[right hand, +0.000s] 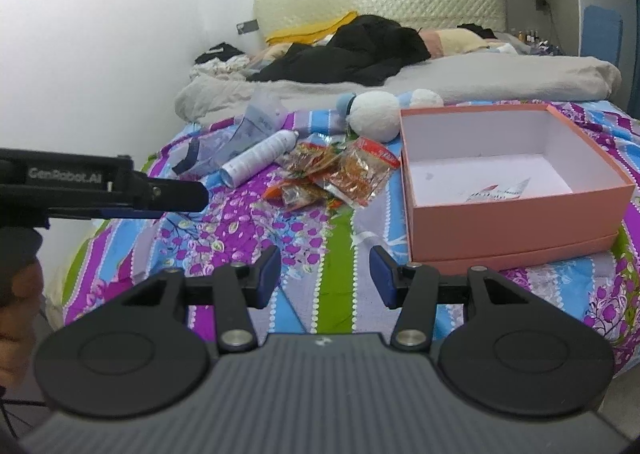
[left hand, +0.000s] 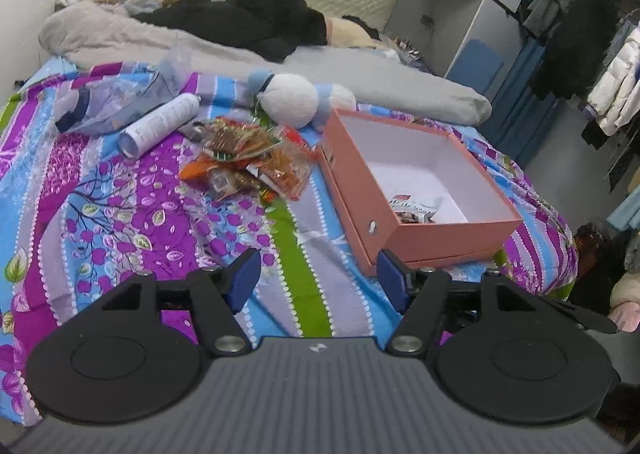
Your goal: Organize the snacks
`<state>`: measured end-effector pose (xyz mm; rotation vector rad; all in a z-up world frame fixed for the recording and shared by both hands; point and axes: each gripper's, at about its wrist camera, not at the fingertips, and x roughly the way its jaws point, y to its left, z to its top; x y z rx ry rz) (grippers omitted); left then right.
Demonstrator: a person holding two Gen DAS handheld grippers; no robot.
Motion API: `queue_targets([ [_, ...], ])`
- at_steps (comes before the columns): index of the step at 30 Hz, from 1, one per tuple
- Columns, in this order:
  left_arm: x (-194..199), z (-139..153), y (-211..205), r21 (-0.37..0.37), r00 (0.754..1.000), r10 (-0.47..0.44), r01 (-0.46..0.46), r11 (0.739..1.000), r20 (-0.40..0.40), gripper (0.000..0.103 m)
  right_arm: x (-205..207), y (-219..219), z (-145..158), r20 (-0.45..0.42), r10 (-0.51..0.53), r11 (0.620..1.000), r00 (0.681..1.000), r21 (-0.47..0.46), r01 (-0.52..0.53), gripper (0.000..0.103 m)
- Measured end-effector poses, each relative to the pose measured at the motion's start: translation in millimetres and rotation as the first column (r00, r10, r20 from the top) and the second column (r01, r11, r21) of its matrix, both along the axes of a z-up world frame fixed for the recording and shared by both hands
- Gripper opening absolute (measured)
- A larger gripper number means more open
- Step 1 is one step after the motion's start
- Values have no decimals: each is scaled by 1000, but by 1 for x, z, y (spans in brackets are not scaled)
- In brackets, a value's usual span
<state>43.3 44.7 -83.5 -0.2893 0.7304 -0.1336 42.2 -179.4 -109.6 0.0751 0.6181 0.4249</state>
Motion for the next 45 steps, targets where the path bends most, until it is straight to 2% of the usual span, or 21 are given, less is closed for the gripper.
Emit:
queue_targets([
  [7, 25, -11, 13, 1, 1000, 8, -8, 1000, -28, 69, 12, 6, -8, -27, -5, 1000, 1000, -22, 4, 52],
  [14, 60, -25, 36, -7, 997, 59, -60, 998, -57, 70, 32, 25, -17, -40, 43, 996, 998, -71, -45, 52],
  [22, 105, -62, 66, -30, 983, 130, -135, 990, -131, 75, 73, 56, -35, -78, 89, 988, 993, -119, -98, 52],
  [30, 171, -104, 90, -51, 967, 160, -173, 984, -196, 75, 132, 87, -66, -74, 103, 974, 992, -193, -116, 51],
  [38, 237, -144, 100, -101, 962, 146, -173, 980, -230, 75, 195, 109, -102, -45, 91, 940, 995, -326, -101, 51],
  [45, 274, -175, 97, -143, 954, 138, -181, 973, -265, 73, 231, 126, -138, -32, 97, 864, 995, -493, -100, 50],
])
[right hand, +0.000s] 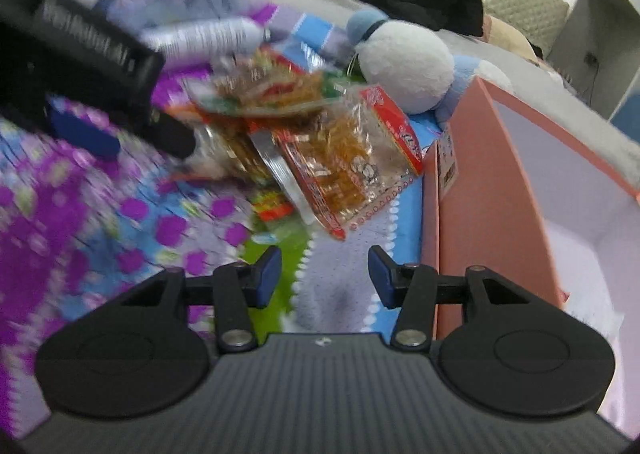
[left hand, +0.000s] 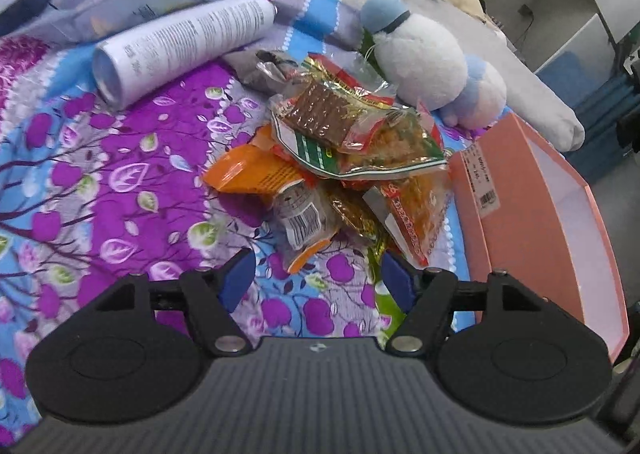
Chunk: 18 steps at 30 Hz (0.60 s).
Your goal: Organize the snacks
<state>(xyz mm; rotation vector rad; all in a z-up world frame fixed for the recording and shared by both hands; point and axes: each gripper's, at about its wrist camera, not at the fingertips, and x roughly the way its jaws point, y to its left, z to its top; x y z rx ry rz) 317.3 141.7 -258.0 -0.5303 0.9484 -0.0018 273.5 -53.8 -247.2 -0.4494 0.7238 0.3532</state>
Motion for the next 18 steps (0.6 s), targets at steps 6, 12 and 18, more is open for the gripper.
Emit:
queue_targets([
  [6, 16, -14, 2, -5, 1000, 14, -14, 1000, -8, 67, 15, 12, -19, 24, 21, 995, 999, -98, -19, 50],
  [12, 26, -26, 4, -9, 1000, 19, -19, 1000, -22, 56, 16, 20, -27, 47, 92, 982, 995, -168, -83, 44],
  [18, 29, -30, 1, 5, 1000, 15, -15, 1000, -20, 34, 14, 29, -30, 23, 144, 973, 989, -185, -137, 15],
])
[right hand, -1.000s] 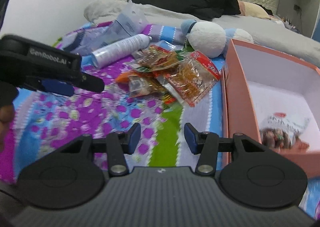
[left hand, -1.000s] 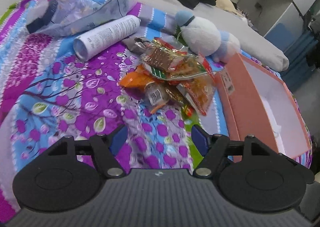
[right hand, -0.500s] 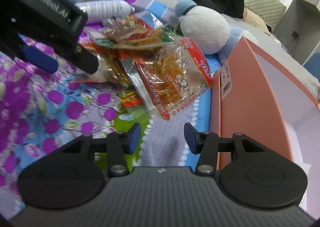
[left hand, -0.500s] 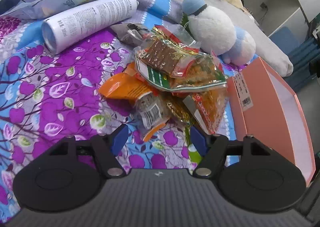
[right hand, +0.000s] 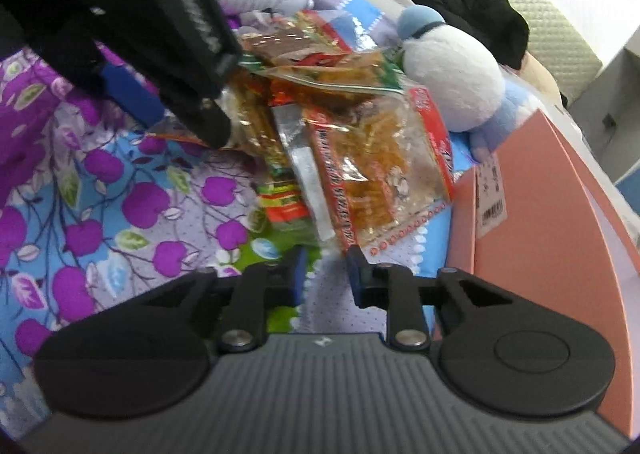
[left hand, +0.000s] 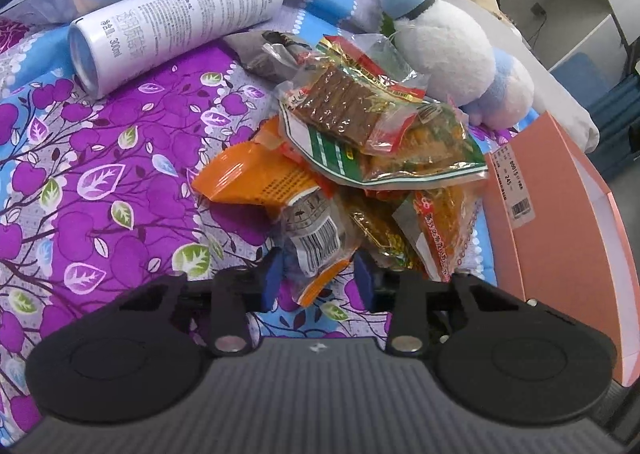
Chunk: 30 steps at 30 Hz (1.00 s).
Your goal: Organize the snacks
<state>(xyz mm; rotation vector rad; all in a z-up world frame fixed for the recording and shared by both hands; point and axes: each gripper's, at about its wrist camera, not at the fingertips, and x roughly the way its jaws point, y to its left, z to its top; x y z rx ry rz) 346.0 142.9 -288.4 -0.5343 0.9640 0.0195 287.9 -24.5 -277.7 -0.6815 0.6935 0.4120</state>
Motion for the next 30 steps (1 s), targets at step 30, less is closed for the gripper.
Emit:
queue_targets([
  [30, -55, 30, 22, -31, 998, 54, -53, 998, 24, 16, -23, 4, -3, 108, 50, 991, 993, -127, -36, 31],
])
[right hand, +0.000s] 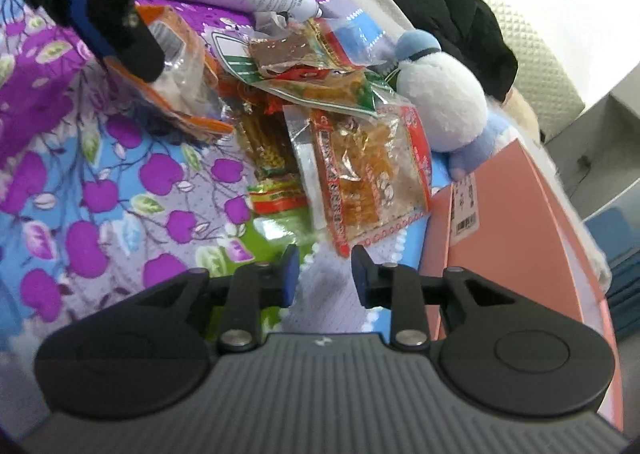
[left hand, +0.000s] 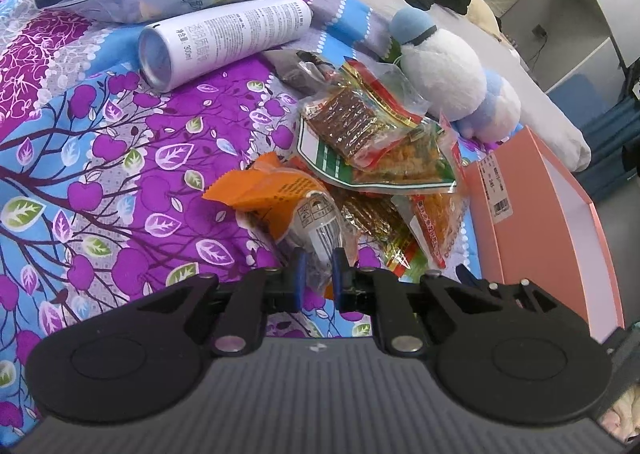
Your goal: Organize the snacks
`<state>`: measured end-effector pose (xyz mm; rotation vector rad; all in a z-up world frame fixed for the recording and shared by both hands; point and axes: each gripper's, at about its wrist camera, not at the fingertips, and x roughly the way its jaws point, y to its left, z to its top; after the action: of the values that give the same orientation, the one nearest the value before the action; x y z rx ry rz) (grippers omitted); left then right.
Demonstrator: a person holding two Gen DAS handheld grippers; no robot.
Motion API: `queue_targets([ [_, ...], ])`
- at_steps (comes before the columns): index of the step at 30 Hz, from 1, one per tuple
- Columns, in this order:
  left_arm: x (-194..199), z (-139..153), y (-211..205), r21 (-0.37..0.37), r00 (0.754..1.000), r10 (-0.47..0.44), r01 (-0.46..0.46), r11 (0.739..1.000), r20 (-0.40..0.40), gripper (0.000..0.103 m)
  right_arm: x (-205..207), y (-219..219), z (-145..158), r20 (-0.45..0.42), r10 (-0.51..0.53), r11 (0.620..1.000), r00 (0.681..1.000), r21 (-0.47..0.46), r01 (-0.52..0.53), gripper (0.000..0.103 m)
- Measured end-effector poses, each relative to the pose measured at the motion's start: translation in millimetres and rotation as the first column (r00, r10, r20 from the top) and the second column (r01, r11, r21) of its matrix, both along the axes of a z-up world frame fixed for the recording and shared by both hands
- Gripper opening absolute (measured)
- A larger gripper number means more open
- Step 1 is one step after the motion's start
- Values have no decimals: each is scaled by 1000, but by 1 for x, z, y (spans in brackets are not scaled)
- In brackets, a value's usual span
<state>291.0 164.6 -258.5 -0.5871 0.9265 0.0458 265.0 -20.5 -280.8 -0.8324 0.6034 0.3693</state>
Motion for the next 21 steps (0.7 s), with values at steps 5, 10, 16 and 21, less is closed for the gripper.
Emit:
queue_targets([
  [5, 3, -3, 1, -5, 1000, 0, 0, 1000, -2, 16, 7, 8, -12, 43, 37, 996, 998, -82, -33, 30],
  [10, 4, -5, 1, -9, 1000, -1, 1, 1000, -5, 16, 13, 13, -17, 32, 58, 994, 998, -97, -55, 15],
  [16, -1, 2, -3, 4, 1000, -10, 10, 1000, 4, 15, 6, 12, -10, 16, 58, 995, 998, -83, -56, 3],
  [21, -19, 11, -9, 5, 1000, -20, 20, 1000, 9, 14, -18, 2, 1, -3, 74, 995, 997, -72, -74, 3],
])
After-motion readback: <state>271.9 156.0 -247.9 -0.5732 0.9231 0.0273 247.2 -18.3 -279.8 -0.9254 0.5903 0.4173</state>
